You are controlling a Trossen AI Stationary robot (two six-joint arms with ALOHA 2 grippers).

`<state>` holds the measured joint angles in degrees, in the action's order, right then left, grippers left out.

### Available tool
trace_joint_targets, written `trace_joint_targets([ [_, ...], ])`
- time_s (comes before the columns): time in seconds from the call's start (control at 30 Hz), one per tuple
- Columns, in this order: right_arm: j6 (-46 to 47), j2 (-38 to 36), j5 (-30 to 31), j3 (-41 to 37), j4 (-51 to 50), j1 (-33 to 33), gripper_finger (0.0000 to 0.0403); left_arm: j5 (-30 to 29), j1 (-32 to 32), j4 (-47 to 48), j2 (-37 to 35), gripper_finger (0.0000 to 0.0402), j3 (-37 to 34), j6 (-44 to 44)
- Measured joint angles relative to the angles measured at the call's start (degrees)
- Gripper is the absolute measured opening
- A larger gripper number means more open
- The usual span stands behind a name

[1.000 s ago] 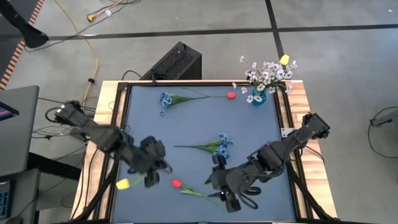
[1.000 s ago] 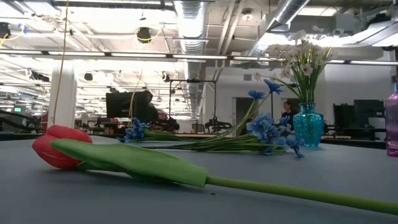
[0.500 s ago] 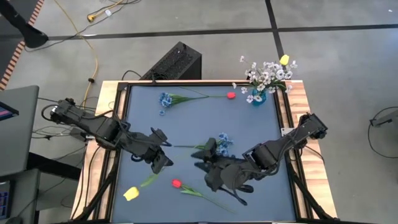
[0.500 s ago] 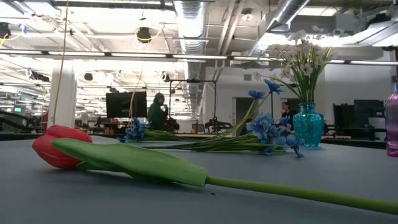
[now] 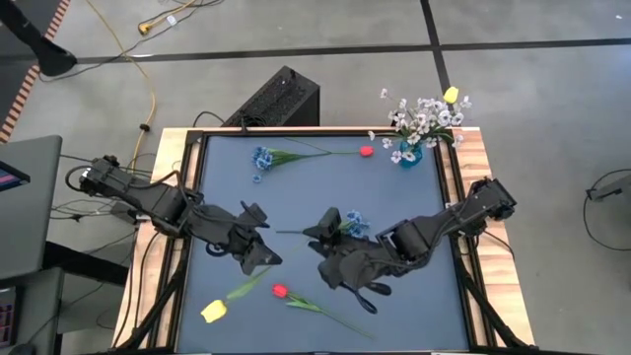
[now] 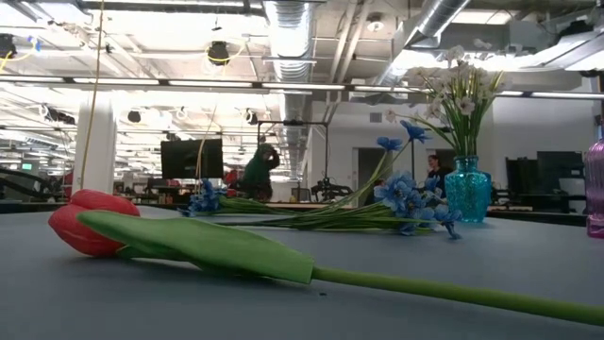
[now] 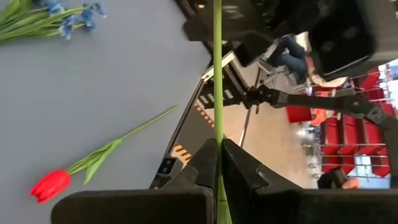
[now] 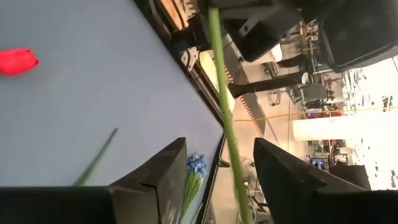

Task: Sort flowers into vase by color
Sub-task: Put the yellow flower into the blue vase

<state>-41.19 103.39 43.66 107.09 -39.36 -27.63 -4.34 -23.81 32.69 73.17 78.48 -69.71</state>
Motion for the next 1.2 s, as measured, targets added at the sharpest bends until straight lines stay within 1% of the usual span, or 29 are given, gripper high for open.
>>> trace_joint_targets([
  [0.1, 0.0, 0.0, 0.2, 0.0, -0.6, 0.0, 0.0186, 0.3, 0.1, -0.1, 0.0, 0.0, 0.0, 0.3],
  [0.37, -4.3, 0.0, 0.5, 0.0, -0.6, -0.3, 0.0071, 0.5, 0.1, 1.0, 0.0, 0.0, 0.0, 0.5],
  [0.5, -4.3, 0.0, 0.2, 0.0, -0.7, -0.6, 0.0028, 0.5, 0.1, 0.9, 0.0, 0.0, 0.0, 1.4],
  [0.6, -4.1, 0.0, 0.0, 0.0, -1.5, -0.9, 0.0027, 0.4, 0.1, 0.9, 0.0, 0.0001, 0.0, 4.4],
  [0.67, -1.6, 0.0, -0.1, 0.0, -1.7, -0.9, 0.0027, 0.4, 0.1, 0.8, 0.0, 0.0008, 0.0, 7.9],
  [0.73, 2.7, 0.0, -0.7, 0.0, -2.9, -0.9, 0.0027, 0.2, 0.1, 0.0, 0.0, 0.0022, 0.0, 12.7],
  [0.83, 8.7, 0.0, -4.2, 0.0, -6.2, -0.9, 0.0027, -0.5, 0.1, -0.9, -0.1, 0.0055, 0.0, 16.7],
  [0.97, 17.0, 0.0, -11.4, 0.0, -9.9, -1.0, 0.0027, -4.4, 0.4, -2.1, -1.4, 0.0108, 0.0, 22.6],
  [1.07, 24.1, 0.0, -17.5, 0.0, -10.1, -1.0, 0.0027, -6.1, 1.5, -2.7, -3.1, 0.0142, 0.0, 28.4],
  [1.13, 27.5, -0.4, -21.7, 0.0, -9.5, -1.2, 0.0027, -8.0, 2.2, -2.7, -4.6, 0.0156, 0.0, 31.5],
  [1.2, 29.3, -1.4, -25.2, -0.1, -8.2, -1.3, 0.0027, -12.1, 2.3, -2.8, -6.4, 0.0162, 0.0, 36.2],
])
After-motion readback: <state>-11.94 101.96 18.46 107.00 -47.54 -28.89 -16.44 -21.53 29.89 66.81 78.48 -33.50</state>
